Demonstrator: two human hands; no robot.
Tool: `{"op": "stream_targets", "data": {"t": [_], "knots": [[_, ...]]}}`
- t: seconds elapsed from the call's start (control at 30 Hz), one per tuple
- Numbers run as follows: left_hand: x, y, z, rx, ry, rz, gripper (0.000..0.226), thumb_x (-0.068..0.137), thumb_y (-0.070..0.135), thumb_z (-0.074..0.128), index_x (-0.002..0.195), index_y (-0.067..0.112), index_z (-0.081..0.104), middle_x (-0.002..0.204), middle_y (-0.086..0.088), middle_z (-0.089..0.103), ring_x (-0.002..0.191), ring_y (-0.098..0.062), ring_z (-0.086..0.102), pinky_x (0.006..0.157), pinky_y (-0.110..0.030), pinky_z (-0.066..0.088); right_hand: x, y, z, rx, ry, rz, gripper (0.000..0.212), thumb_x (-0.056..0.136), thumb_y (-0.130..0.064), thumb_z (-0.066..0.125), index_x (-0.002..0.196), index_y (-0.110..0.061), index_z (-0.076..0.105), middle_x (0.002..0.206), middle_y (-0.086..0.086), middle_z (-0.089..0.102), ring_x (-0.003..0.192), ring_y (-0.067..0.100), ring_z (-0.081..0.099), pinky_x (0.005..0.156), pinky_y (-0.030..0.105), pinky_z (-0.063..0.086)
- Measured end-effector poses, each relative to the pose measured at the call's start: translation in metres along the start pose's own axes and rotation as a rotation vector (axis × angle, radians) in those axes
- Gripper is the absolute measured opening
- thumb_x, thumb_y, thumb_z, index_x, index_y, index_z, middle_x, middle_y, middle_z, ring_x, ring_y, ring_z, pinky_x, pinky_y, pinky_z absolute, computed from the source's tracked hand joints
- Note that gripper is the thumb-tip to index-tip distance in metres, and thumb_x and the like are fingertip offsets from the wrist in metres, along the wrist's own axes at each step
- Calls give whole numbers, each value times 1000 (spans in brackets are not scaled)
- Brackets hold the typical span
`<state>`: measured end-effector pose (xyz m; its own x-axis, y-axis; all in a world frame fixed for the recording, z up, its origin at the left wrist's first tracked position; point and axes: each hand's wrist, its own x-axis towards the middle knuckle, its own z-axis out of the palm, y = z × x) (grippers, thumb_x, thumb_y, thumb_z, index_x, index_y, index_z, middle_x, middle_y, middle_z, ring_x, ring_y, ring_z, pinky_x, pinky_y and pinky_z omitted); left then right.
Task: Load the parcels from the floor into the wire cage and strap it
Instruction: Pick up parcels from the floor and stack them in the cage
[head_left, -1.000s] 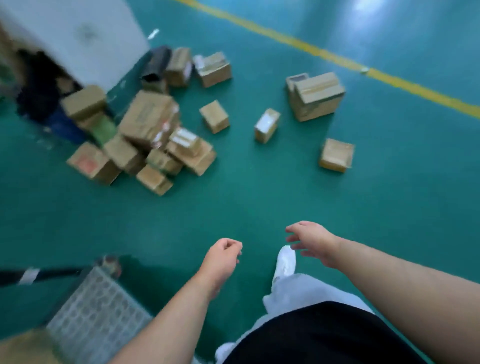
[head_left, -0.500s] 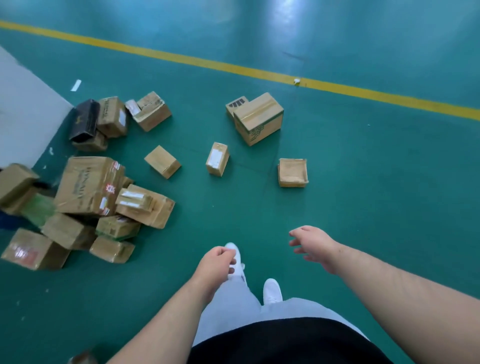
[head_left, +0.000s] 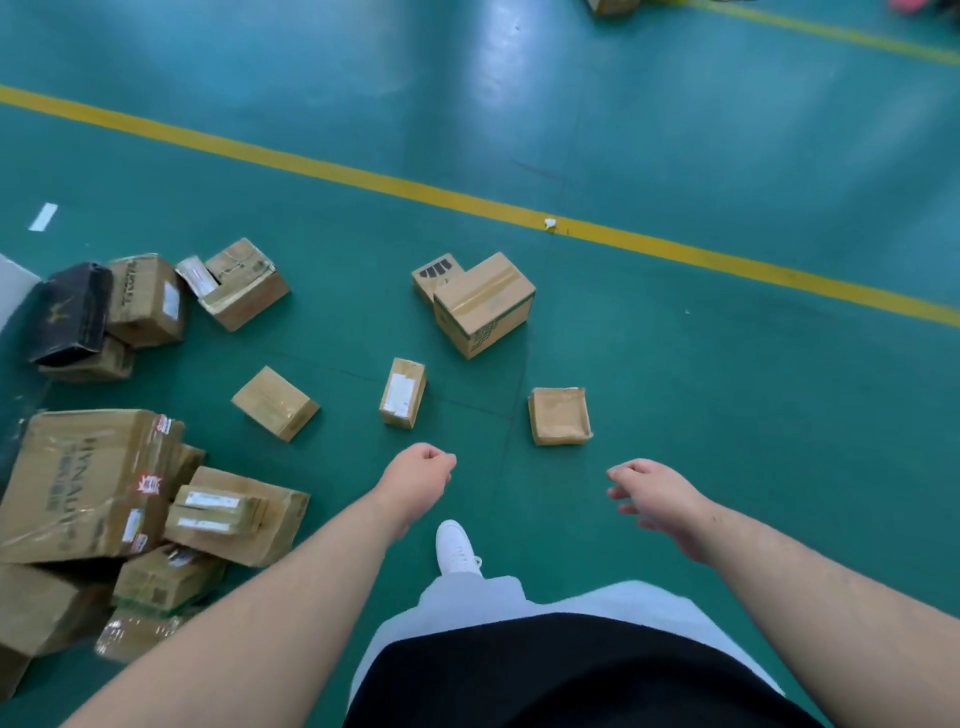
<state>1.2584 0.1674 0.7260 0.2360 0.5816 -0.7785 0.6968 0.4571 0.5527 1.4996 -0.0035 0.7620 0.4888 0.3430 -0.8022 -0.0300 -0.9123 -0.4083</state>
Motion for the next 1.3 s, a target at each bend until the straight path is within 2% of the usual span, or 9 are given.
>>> {"op": "stream_targets", "data": {"t": [0.1, 0.3, 0.57, 0.67, 0.73, 0.9, 1.07, 1.23, 1.3], "knots": [[21, 30, -25, -33, 9, 35, 18, 99, 29, 53, 105, 16, 63, 100, -1, 68, 86, -19, 59, 77, -32, 46, 9, -39, 15, 21, -25, -34, 22, 104, -31, 47, 112, -17, 63, 111, 1, 70, 103, 22, 67, 80, 32, 50], [41, 53, -40, -49, -8, 25, 19, 98, 29, 53, 105, 14, 64, 94, 1, 66, 82, -18, 57, 73, -31, 46, 33, -96, 44, -35, -104, -91, 21, 104, -34, 49, 111, -21, 64, 110, -1, 70, 96, 18, 67, 79, 30, 50], [72, 78, -42, -18, -5, -49, 19, 98, 30, 53, 103, 16, 64, 95, 1, 66, 83, -17, 58, 72, -29, 47, 80, -140, 40, -18, -184, -25, 23, 104, -32, 49, 115, -18, 63, 114, 3, 69, 97, 20, 65, 82, 33, 51], [96, 103, -43, -31, 17, -72, 15, 98, 29, 53, 97, 17, 62, 93, 0, 65, 81, -18, 56, 75, -30, 46, 107, -164, 25, -57, -227, -32, 25, 103, -34, 47, 116, -19, 63, 115, 2, 69, 108, 22, 67, 82, 31, 51], [115, 125, -42, -46, 35, -88, 14, 98, 28, 53, 92, 17, 59, 91, -1, 62, 80, -19, 53, 76, -31, 43, 132, -184, 13, -84, -250, -52, 24, 102, -34, 48, 112, -20, 64, 113, 1, 70, 105, 20, 68, 85, 32, 52], [166, 197, -35, -94, 72, -170, 13, 98, 27, 51, 98, 18, 60, 95, -1, 62, 84, -19, 53, 73, -33, 41, 211, -243, -33, -178, -261, -63, 22, 101, -34, 48, 110, -21, 64, 110, 0, 70, 102, 19, 68, 92, 39, 52], [210, 263, -27, -138, 94, -230, 19, 99, 31, 53, 104, 16, 63, 99, -3, 67, 88, -22, 61, 80, -33, 46, 277, -298, -83, -281, -271, -49, 26, 99, -29, 46, 110, -15, 64, 109, 5, 70, 101, 23, 68, 99, 45, 52], [249, 327, -25, -257, 112, -252, 16, 102, 26, 49, 104, 14, 60, 93, -3, 60, 84, -21, 54, 67, -30, 41, 344, -359, -124, -370, -256, -47, 27, 100, -30, 44, 115, -17, 63, 110, 2, 70, 110, 26, 68, 96, 43, 54], [266, 341, -27, -261, 87, -274, 22, 101, 29, 51, 108, 11, 63, 95, -3, 65, 83, -21, 57, 68, -30, 44, 369, -378, -128, -436, -238, -67, 26, 99, -31, 45, 112, -18, 63, 110, 4, 71, 108, 28, 68, 94, 42, 54]]}}
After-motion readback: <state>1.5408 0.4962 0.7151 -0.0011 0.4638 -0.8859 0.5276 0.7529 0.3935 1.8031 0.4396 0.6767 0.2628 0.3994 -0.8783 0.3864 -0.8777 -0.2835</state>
